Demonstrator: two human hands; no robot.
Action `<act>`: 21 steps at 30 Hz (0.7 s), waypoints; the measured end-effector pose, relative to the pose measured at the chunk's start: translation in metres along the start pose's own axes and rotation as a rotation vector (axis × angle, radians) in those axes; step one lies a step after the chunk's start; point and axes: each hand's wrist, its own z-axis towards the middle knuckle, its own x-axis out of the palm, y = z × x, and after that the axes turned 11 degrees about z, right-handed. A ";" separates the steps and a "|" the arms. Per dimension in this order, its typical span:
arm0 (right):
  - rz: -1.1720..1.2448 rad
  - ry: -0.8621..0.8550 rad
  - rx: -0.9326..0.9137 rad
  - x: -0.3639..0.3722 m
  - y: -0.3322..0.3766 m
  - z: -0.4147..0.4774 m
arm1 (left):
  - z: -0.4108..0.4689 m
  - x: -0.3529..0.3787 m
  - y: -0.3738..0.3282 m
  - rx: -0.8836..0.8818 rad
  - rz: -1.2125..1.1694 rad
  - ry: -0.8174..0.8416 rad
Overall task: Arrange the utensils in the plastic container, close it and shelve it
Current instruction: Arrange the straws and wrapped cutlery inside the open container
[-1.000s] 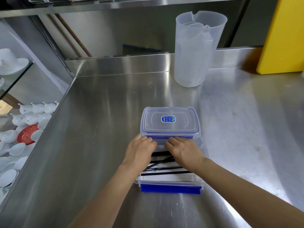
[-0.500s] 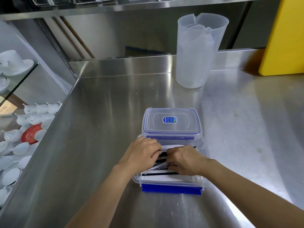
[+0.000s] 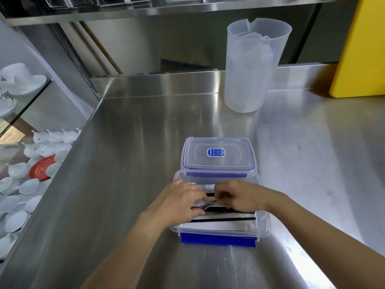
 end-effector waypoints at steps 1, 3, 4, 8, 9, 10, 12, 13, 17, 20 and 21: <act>0.010 0.015 0.006 -0.001 0.000 0.000 | 0.000 0.001 -0.001 0.001 0.008 0.012; 0.020 0.021 0.006 -0.003 0.000 -0.002 | 0.000 0.004 -0.003 0.004 0.000 0.016; 0.020 0.005 -0.004 -0.003 -0.001 -0.003 | 0.000 0.004 -0.004 0.004 -0.012 0.005; -0.060 -0.147 -0.064 0.000 -0.005 -0.002 | 0.002 0.001 -0.003 -0.001 0.084 -0.101; -0.103 -0.203 -0.088 0.001 -0.007 0.000 | 0.003 0.001 -0.003 -0.017 0.136 -0.132; -0.154 -0.259 -0.118 0.003 -0.009 0.001 | 0.005 0.000 -0.002 -0.043 0.168 -0.160; -0.273 -0.358 -0.169 0.007 -0.013 0.008 | 0.008 -0.002 -0.004 -0.098 0.199 -0.190; -0.338 -0.386 -0.176 0.009 -0.013 0.011 | 0.009 -0.002 -0.006 -0.118 0.224 -0.182; -0.562 -0.461 -0.234 0.018 -0.009 0.016 | 0.012 0.001 -0.009 -0.156 0.314 -0.100; -0.622 -0.488 -0.239 0.024 -0.006 0.018 | 0.015 0.000 -0.010 -0.156 0.336 -0.049; -0.634 -0.493 -0.243 0.025 -0.007 0.019 | 0.015 0.000 -0.010 -0.161 0.343 -0.035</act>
